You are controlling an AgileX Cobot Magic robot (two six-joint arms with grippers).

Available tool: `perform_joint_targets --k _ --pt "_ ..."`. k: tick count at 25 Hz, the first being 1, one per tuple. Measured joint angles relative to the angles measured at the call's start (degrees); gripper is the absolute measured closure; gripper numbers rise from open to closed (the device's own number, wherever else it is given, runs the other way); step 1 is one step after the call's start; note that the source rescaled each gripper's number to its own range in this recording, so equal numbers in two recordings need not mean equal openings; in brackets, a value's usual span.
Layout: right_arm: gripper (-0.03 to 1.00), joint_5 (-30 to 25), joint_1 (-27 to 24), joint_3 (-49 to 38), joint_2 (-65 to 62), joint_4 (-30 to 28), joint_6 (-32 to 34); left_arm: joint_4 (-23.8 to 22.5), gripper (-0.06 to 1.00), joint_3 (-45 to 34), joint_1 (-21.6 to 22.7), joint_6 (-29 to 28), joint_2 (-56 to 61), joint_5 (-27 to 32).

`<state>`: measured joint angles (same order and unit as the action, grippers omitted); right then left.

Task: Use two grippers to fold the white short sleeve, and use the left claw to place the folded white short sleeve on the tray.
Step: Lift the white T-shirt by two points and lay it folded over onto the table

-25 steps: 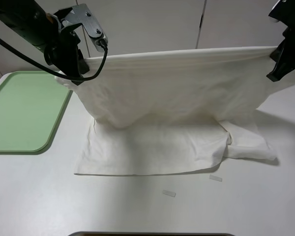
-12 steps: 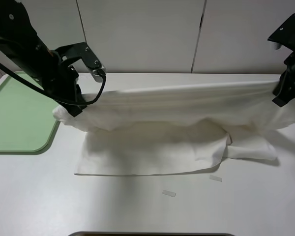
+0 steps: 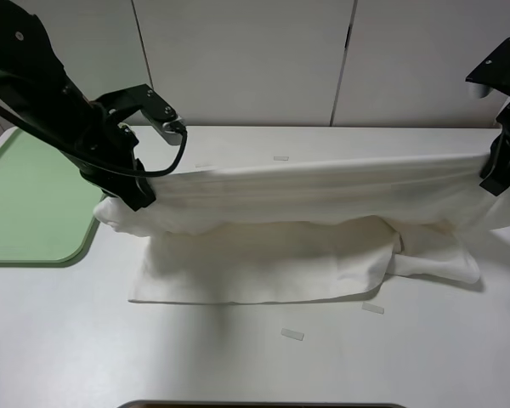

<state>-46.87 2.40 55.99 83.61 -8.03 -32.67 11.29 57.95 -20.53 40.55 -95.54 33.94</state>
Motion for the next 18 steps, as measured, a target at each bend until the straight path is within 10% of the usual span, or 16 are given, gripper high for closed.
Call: perform_joint_targets --k 3,9,18 --pt "0.80 -0.5 -0.6 0.1 0.0 -1.9 0.1 -0.1 0.83 0.0 0.0 0.0 0.0 0.4" --pt "0.05 -0.9 -1.1 0.2 0.0 -4.1 1.2 -2.5 0.08 -0.4 0.7 -0.2 0.0 0.5" --pt "-0.03 -0.2 -1.1 0.2 0.0 -4.3 1.5 -2.5 -0.05 -0.4 0.7 -0.2 0.0 -1.1"
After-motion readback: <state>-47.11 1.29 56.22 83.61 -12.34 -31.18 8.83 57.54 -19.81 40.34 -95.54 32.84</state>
